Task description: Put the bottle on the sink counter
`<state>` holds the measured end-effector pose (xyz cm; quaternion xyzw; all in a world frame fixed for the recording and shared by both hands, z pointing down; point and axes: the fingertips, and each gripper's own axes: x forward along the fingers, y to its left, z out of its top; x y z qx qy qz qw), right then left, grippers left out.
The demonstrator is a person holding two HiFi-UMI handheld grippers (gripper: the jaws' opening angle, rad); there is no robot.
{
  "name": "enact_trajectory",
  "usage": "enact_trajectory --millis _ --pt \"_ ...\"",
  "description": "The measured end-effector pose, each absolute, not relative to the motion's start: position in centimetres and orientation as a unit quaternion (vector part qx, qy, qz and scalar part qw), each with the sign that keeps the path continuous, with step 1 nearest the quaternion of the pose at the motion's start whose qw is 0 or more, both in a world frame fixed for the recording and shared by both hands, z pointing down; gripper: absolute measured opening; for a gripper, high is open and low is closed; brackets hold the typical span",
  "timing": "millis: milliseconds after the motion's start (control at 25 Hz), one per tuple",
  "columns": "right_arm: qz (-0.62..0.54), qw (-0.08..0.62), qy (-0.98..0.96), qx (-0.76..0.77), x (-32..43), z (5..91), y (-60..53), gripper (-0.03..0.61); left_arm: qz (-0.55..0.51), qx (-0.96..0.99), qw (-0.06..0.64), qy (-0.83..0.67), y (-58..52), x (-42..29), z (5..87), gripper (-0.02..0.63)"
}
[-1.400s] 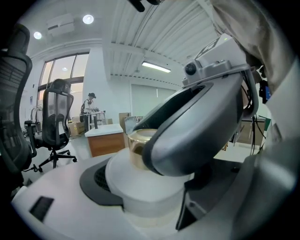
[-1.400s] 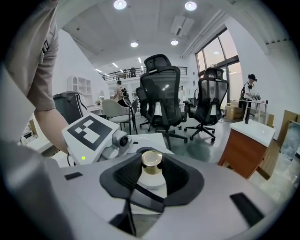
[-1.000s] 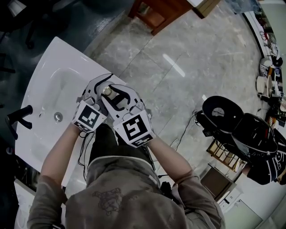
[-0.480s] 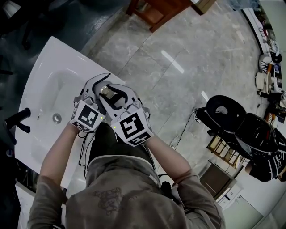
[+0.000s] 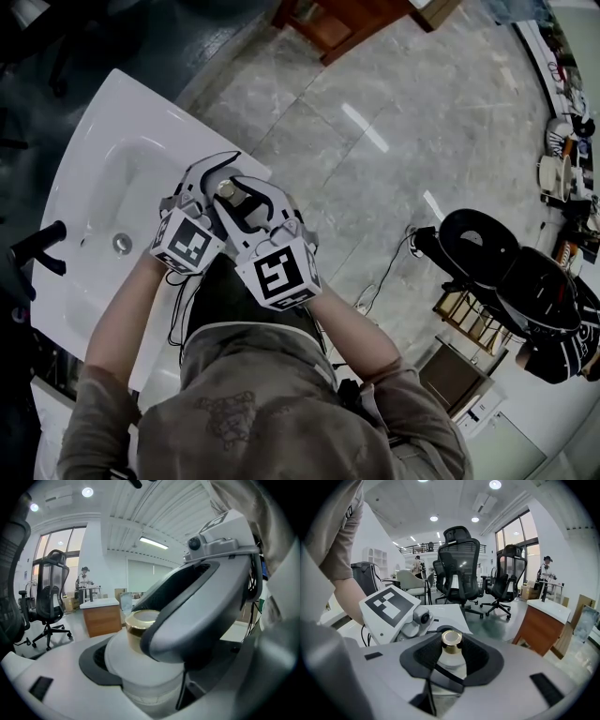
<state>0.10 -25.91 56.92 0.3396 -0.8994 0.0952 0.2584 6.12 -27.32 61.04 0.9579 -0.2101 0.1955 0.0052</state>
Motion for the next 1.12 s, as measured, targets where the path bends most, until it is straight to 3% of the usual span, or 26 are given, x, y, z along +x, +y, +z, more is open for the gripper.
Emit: enact_trajectory --millis 1000,1120 --pt "0.12 0.267 -0.888 0.354 0.6 57.6 -26.7 0.144 0.227 0.934 0.094 -0.258 -24.9 0.0 62.3 0.337" --pt "0.113 0.264 -0.886 0.365 0.6 57.7 -26.9 0.17 0.227 0.931 0.095 -0.27 -24.7 -0.7 62.0 0.337"
